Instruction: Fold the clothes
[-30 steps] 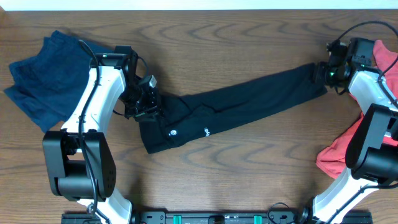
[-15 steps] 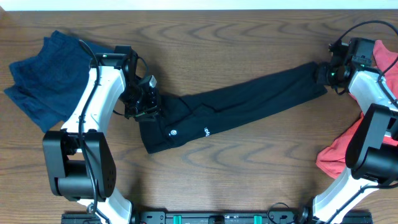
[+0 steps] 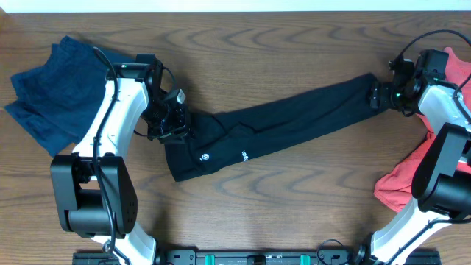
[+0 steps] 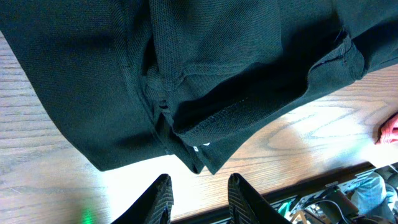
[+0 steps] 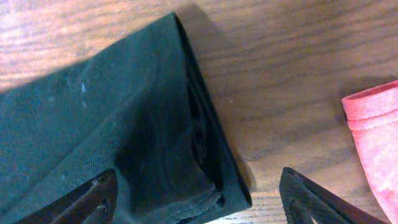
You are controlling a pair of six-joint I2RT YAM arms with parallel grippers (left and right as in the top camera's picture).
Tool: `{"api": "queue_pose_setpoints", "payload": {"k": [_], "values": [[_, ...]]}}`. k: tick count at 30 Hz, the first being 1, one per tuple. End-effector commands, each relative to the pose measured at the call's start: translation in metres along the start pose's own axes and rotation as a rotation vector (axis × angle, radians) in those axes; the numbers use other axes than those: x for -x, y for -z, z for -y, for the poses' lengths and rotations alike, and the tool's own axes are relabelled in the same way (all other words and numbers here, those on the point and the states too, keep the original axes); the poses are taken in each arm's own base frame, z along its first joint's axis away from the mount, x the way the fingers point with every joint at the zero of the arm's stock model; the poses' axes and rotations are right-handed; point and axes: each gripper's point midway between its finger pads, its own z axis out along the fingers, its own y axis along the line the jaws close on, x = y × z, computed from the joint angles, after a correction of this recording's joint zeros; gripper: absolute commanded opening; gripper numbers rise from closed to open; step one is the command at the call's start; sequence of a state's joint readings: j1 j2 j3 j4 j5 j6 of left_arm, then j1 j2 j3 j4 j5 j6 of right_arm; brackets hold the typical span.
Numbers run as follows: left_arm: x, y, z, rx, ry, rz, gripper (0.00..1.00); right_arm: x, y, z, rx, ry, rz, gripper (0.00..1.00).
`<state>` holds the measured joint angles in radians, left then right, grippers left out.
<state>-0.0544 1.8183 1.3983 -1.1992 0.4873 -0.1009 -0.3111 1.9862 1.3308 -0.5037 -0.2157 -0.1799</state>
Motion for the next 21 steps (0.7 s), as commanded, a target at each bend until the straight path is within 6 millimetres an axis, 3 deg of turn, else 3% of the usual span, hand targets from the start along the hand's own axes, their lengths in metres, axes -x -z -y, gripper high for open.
{"api": "queue_pose_setpoints", "payload": {"k": [1, 8, 12, 13, 15, 18, 21], "values": [[0.001, 0.001, 0.0, 0.002, 0.001, 0.002, 0.32, -0.006, -0.013, 0.0, 0.027, 0.043, -0.026, 0.81], [0.001, 0.001, 0.0, 0.002, 0.001, 0.002, 0.32, -0.029, -0.042, 0.002, 0.041, 0.024, -0.102, 0.76], [0.001, 0.001, 0.0, 0.002, 0.001, 0.002, 0.32, -0.04, -0.045, -0.005, 0.082, 0.011, -0.142, 0.39], [0.001, 0.001, 0.0, 0.002, 0.001, 0.003, 0.32, -0.04, -0.043, -0.007, 0.095, 0.009, -0.141, 0.24], [0.001, 0.001, 0.0, 0.002, 0.0, 0.003, 0.32, -0.04, -0.039, -0.01, 0.108, 0.008, -0.143, 0.03], [0.002, 0.001, 0.0, 0.002, 0.0, 0.004, 0.32, -0.04, -0.032, -0.009, 0.096, 0.005, -0.149, 0.01], [0.002, 0.001, 0.0, 0.001, -0.001, 0.005, 0.32, -0.037, -0.017, 0.01, 0.003, -0.052, -0.148, 0.01]]}}
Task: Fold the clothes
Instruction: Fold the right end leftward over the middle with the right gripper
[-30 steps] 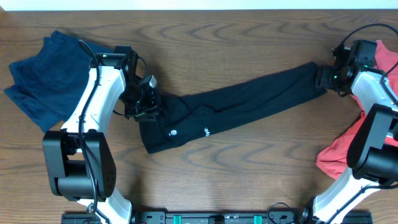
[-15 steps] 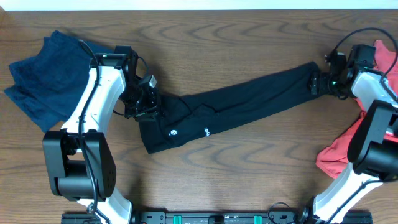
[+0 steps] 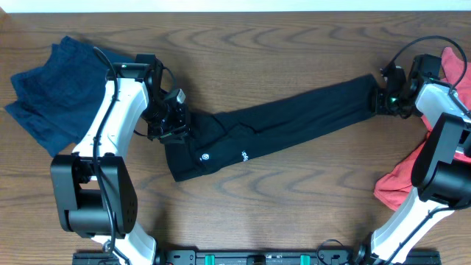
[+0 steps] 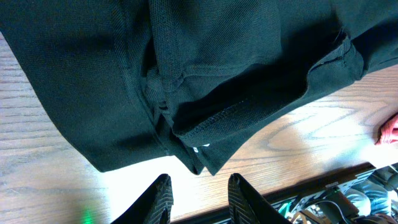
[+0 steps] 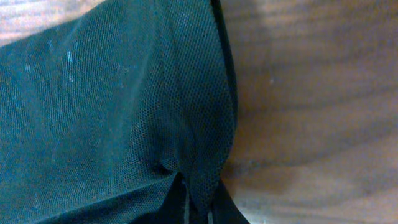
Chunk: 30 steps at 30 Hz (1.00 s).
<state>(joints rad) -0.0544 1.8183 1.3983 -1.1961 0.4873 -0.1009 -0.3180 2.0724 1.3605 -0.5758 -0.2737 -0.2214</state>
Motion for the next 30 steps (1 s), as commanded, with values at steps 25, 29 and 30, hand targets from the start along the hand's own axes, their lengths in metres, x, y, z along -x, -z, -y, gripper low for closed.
{"api": "queue_pose_setpoints", "payload": {"k": [25, 29, 30], "values": [[0.001, 0.001, 0.0, 0.002, 0.001, 0.002, 0.33, -0.04, 0.08, -0.186, -0.006, 0.466, -0.111, 0.01], [0.001, 0.001, 0.0, 0.002, 0.001, 0.002, 0.34, -0.055, 0.069, -0.215, -0.022, 0.541, -0.148, 0.01], [0.001, 0.001, 0.0, 0.002, 0.001, 0.003, 0.34, -0.057, 0.067, -0.218, -0.021, 0.547, -0.155, 0.01]]}}
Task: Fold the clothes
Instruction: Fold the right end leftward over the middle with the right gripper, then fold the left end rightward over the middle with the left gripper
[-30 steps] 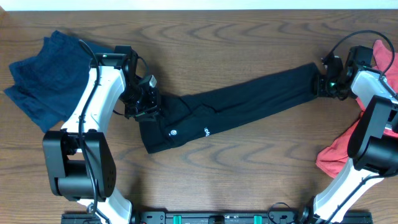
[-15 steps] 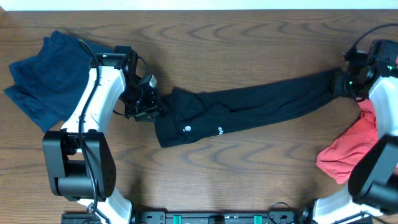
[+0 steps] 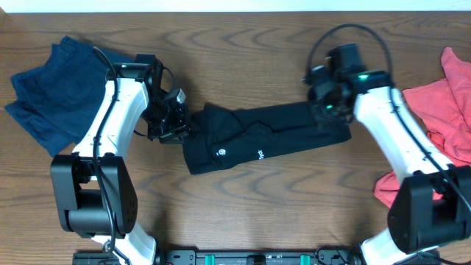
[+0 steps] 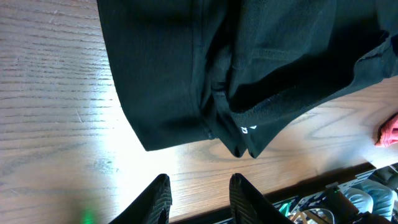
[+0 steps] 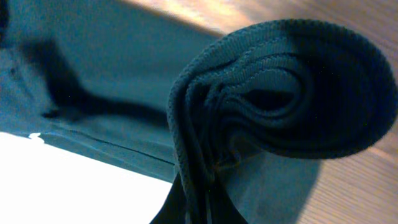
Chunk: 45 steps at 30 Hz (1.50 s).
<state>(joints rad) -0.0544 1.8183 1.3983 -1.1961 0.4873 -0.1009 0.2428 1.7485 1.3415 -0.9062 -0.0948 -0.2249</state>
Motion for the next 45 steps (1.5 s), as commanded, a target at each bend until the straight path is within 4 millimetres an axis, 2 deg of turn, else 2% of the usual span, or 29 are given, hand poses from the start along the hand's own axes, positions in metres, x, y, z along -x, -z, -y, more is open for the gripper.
{"api": "queue_pose_setpoints", "payload": {"k": [1, 6, 10, 11, 12, 13, 16, 18, 23, 25, 30, 35, 45], "values": [[0.001, 0.001, 0.0, 0.002, 0.0, 0.002, 0.34, -0.002, -0.014, -0.014, -0.01, 0.025, -0.047, 0.01], [0.001, 0.001, 0.0, 0.002, 0.0, 0.002, 0.34, -0.014, -0.03, -0.028, 0.011, 0.038, -0.122, 0.01], [0.001, 0.001, 0.0, 0.002, 0.0, 0.002, 0.34, -0.022, -0.035, -0.034, 0.026, 0.04, -0.162, 0.02], [0.001, 0.001, 0.0, 0.002, 0.0, 0.002, 0.34, -0.022, -0.035, -0.037, 0.038, 0.042, -0.161, 0.06], [0.001, 0.001, 0.0, 0.002, 0.0, 0.002, 0.34, -0.021, -0.035, -0.042, 0.063, 0.043, -0.158, 0.18], [0.001, 0.001, 0.0, 0.002, 0.0, 0.002, 0.35, -0.02, -0.034, -0.047, 0.084, 0.043, -0.154, 0.23], [0.001, 0.001, 0.0, 0.002, 0.001, 0.002, 0.47, -0.02, -0.032, -0.054, 0.124, 0.039, -0.149, 0.29], [0.001, 0.001, 0.0, 0.002, 0.001, 0.001, 0.52, -0.019, -0.028, -0.048, 0.098, 0.037, -0.14, 0.32], [-0.002, -0.001, -0.001, 0.005, 0.006, -0.011, 0.59, -0.014, -0.011, 0.003, -0.166, -0.123, -0.099, 0.34], [-0.003, -0.004, -0.003, 0.006, 0.009, -0.018, 0.62, -0.013, -0.009, 0.013, -0.192, -0.168, -0.085, 0.33], [0.0, -0.022, -0.011, 0.002, 0.003, -0.003, 0.73, -0.012, -0.022, -0.003, -0.062, -0.177, -0.094, 0.32], [0.001, -0.044, -0.012, -0.055, -0.009, 0.012, 0.76, -0.015, -0.031, -0.009, -0.054, -0.164, -0.118, 0.31], [0.013, -0.083, -0.012, -0.13, -0.027, 0.091, 0.82, -0.013, -0.032, -0.01, -0.054, -0.18, -0.11, 0.32]]}}
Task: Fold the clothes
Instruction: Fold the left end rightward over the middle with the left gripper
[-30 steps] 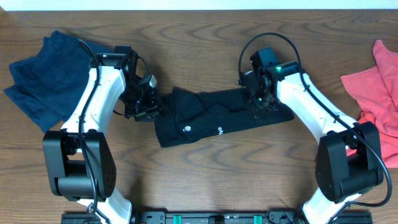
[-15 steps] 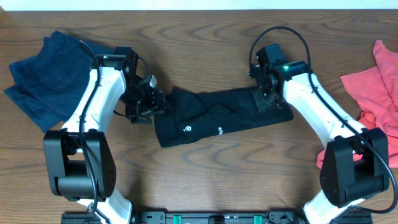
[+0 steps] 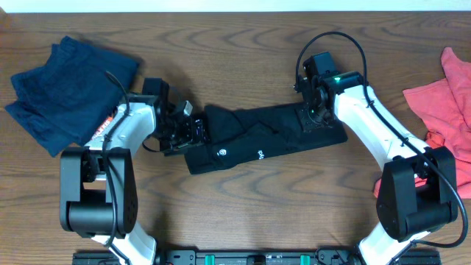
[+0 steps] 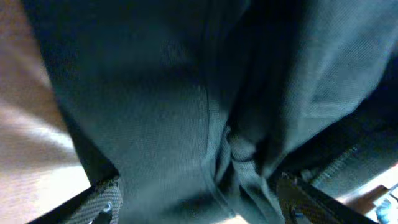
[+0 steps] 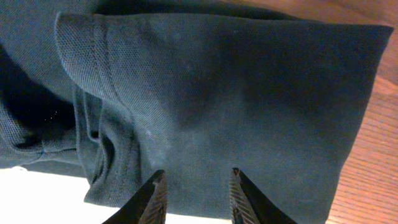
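Observation:
The black garment [image 3: 265, 143] lies folded over itself in the middle of the table, its doubled end to the right. My right gripper [image 3: 315, 114] hovers open over that folded end; in the right wrist view its gripper [image 5: 198, 196] has nothing between the fingers, and the black cloth [image 5: 236, 93] lies flat below. My left gripper [image 3: 193, 132] is at the garment's left end. In the left wrist view the gripper [image 4: 202, 199] is wide open with bunched black cloth [image 4: 186, 106] between its fingers.
A dark blue garment [image 3: 59, 88] lies folded at the far left of the wooden table [image 3: 243, 44]. A red garment [image 3: 441, 96] lies crumpled at the right edge, partly under my right arm's base.
My right gripper has let go of the garment's end, which now lies flat on the lower layer. My left gripper has moved onto the garment's left end and opened wide around the cloth.
The black garment lay stretched out long, with my right gripper open at its far right end. The gripper then shut on that end, and later held it over the garment's middle. Now the end lies released on top, and the garment is about half as long.

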You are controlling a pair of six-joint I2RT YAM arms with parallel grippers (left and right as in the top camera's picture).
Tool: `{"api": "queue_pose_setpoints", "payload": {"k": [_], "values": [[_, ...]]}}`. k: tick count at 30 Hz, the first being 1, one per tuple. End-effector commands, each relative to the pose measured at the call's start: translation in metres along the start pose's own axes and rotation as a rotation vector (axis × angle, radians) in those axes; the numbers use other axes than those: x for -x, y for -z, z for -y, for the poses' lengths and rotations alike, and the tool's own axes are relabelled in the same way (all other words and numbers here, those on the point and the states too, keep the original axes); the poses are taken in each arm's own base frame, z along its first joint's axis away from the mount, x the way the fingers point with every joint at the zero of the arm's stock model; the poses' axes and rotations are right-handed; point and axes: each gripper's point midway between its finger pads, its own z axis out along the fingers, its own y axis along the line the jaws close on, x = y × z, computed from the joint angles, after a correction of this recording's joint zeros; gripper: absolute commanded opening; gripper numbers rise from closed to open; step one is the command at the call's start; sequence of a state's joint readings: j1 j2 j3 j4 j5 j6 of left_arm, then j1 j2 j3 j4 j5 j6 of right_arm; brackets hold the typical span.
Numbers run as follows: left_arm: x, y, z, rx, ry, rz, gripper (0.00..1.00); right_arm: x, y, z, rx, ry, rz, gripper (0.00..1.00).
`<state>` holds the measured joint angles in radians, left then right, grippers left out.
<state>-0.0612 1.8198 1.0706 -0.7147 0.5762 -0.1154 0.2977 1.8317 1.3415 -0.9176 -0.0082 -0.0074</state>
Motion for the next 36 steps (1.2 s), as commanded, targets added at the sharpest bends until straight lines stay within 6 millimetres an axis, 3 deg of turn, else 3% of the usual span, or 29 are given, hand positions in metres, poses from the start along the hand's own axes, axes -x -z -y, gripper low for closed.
{"api": "queue_pose_setpoints", "payload": {"k": [1, 10, 12, 17, 18, 20, 25, 32, 36], "values": [[-0.007, -0.013, 0.0, -0.019, 0.05, -0.018, 0.82, -0.001, -0.003, -0.005, 0.01, -0.01, -0.007, 0.32], [-0.007, -0.047, 0.014, -0.02, 0.055, -0.046, 0.8, 0.0, -0.003, -0.008, 0.028, -0.008, -0.002, 0.31], [-0.008, -0.053, 0.023, -0.037, 0.026, -0.051, 0.68, 0.0, -0.003, -0.009, 0.028, -0.008, -0.003, 0.31], [-0.007, -0.058, 0.031, -0.042, -0.012, -0.044, 0.12, 0.0, -0.003, -0.009, 0.028, -0.007, -0.004, 0.31], [-0.007, -0.058, 0.031, -0.042, -0.009, -0.044, 0.06, 0.0, -0.003, -0.009, 0.028, -0.007, -0.003, 0.31], [-0.007, -0.054, 0.027, -0.036, 0.005, -0.044, 0.06, 0.0, -0.003, -0.009, 0.028, -0.008, -0.003, 0.3], [0.003, -0.021, 0.006, -0.005, 0.097, -0.01, 0.06, 0.0, -0.002, -0.005, 0.022, -0.039, -0.002, 0.23], [0.009, 0.056, -0.055, 0.169, 0.32, 0.036, 0.06, -0.001, 0.0, 0.017, 0.012, -0.094, -0.004, 0.24], [0.012, 0.105, -0.067, 0.253, 0.361, 0.063, 0.06, -0.009, 0.0, 0.019, 0.018, -0.04, -0.032, 0.23]]}}
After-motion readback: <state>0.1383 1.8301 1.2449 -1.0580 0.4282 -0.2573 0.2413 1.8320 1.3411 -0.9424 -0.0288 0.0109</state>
